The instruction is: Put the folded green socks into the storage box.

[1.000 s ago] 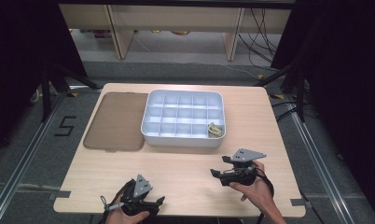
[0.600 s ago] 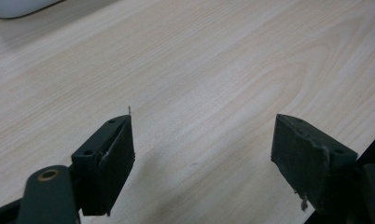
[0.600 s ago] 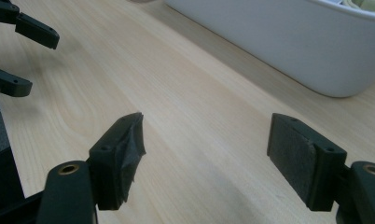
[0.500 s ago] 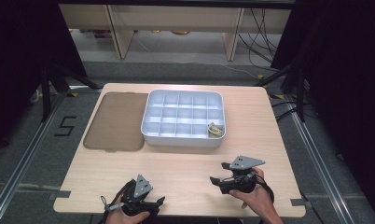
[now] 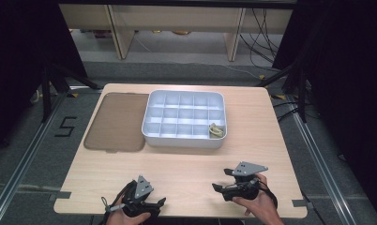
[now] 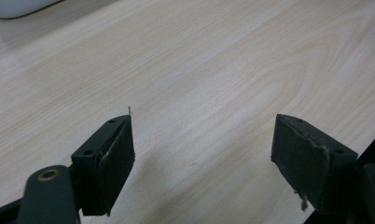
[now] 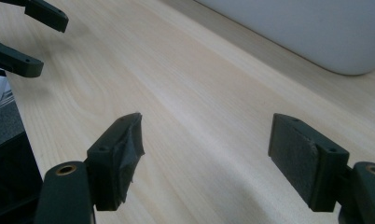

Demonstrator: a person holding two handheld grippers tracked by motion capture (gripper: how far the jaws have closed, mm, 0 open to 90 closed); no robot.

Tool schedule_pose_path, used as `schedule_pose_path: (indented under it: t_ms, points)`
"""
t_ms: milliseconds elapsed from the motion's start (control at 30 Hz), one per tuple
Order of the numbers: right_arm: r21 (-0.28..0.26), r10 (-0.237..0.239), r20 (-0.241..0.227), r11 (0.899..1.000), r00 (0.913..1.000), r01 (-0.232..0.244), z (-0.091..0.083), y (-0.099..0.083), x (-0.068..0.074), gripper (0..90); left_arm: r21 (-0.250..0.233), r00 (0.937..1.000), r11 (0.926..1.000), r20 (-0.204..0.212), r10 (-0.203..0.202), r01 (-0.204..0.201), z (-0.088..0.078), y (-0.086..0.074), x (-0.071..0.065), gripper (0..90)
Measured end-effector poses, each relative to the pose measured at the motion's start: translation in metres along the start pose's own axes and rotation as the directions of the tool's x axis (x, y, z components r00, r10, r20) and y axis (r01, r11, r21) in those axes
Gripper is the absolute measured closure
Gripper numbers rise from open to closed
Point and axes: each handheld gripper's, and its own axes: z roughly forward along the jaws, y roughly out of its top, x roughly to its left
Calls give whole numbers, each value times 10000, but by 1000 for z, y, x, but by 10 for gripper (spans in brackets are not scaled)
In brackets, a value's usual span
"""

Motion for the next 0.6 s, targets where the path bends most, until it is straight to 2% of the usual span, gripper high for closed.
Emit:
schedule_pose_path:
  t_ms: [167,300,367,400,500,600]
  points:
    - [89,-75,28,9999,10000,75,1,-5,1,266,-18,9999,10000,34,-95,95,1,0,0,208]
    - [193,-102,38,9998,9999,101,1,-7,1,265,-31,10000,10000,4,-2,2,0,0,0,208]
    - [180,-174,-91,9997,9998,176,1,-8,2,262,-72,9997,9998,121,-201,202,1,0,-1,208]
    - [148,-93,15,9998,10000,93,-1,-9,3,262,-114,9997,9997,131,-227,229,1,0,-1,208]
    - [156,-118,6,9998,9999,118,-2,-10,3,261,8,10000,10000,21,-6,6,1,0,0,208]
    - [220,-97,134,9997,9999,94,-3,-13,4,251,-103,9997,9998,131,-196,198,1,0,-1,208]
